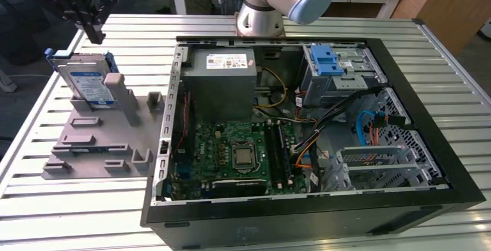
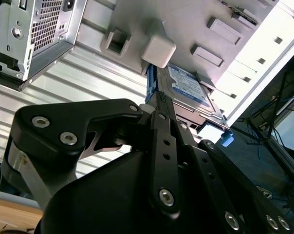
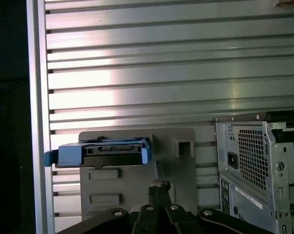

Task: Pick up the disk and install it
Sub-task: 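Reach for the disk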

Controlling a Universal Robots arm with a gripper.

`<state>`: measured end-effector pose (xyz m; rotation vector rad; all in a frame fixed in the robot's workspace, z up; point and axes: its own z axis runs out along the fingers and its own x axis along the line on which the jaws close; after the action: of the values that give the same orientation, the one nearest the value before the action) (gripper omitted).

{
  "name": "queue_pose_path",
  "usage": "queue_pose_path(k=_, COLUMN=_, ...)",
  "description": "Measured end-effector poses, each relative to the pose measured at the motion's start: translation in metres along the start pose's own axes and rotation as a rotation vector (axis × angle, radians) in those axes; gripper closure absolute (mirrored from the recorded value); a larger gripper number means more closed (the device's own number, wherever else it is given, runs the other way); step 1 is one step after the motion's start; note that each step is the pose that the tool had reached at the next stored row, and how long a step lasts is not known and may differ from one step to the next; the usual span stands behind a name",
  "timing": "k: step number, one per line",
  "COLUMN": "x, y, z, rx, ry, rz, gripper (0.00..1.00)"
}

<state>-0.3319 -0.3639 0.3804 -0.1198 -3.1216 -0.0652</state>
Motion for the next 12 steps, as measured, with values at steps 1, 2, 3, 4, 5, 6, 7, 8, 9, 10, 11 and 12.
queue_pose_path(k=1, x=0.0013, y=0.0003, z=0.0001, rx=0.0, ry=0.0, rz=0.0, gripper=0.89)
queue_pose_path(k=2, x=0.0027, y=0.0006, z=0.0003, rx=0.0, ry=0.0, rz=0.0, gripper=0.89)
queue_pose_path(k=3, x=0.0041, y=0.0009, z=0.0004, rx=0.0, ry=0.0, rz=0.0, gripper=0.89)
queue_pose_path(k=4, x=0.0055, y=0.0012, z=0.0005, rx=0.0, ry=0.0, rz=0.0, gripper=0.89)
queue_pose_path(k=5, x=0.007, y=0.0016, z=0.0007, rx=-0.0001, ry=-0.0001, rz=0.0, gripper=0.89)
queue_pose_path(k=6, x=0.0084, y=0.0019, z=0.0008, rx=-0.0001, ry=-0.0001, rz=0.0, gripper=0.89)
queue_pose_path(k=7, x=0.0098, y=0.0023, z=0.0009, rx=0.0, ry=0.0001, rz=0.0, gripper=0.89)
queue_pose_path(k=8, x=0.0111, y=0.0026, z=0.001, rx=0.0, ry=0.0001, rz=0.0, gripper=0.89)
queue_pose_path(k=9, x=0.0124, y=0.0029, z=0.0011, rx=0.0, ry=0.0, rz=0.0, gripper=0.89)
queue_pose_path(k=10, x=0.0139, y=0.0032, z=0.0012, rx=0.0, ry=0.0, rz=0.0, gripper=0.89)
queue_pose_path(k=11, x=0.0156, y=0.0036, z=0.0014, rx=0.0, ry=0.0, rz=0.0, gripper=0.89)
queue_pose_path(k=12, x=0.0174, y=0.0041, z=0.0016, rx=-0.0001, ry=-0.0001, rz=0.0, gripper=0.89)
